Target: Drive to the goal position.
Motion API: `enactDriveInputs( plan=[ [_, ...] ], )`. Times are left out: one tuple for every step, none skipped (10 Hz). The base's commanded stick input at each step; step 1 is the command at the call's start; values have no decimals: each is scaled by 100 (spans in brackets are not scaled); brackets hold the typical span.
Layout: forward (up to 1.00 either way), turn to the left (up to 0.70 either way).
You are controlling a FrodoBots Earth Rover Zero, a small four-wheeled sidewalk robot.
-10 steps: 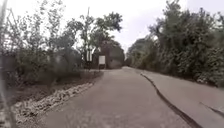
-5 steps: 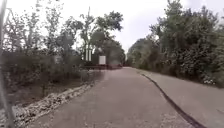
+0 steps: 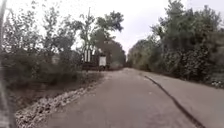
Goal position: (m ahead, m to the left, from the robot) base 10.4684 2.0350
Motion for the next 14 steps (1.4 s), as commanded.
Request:
enactDriveInputs(
  plan=[
    [70,-2],
    [70,0],
    [70,0],
    [70,0],
    [70,0],
    [70,-2],
    [70,-22],
    [70,-23],
    [70,-24],
    [70,-24],
    [70,-25],
    [70,-25],
    [70,-20],
    [70,-13]
  ],
)
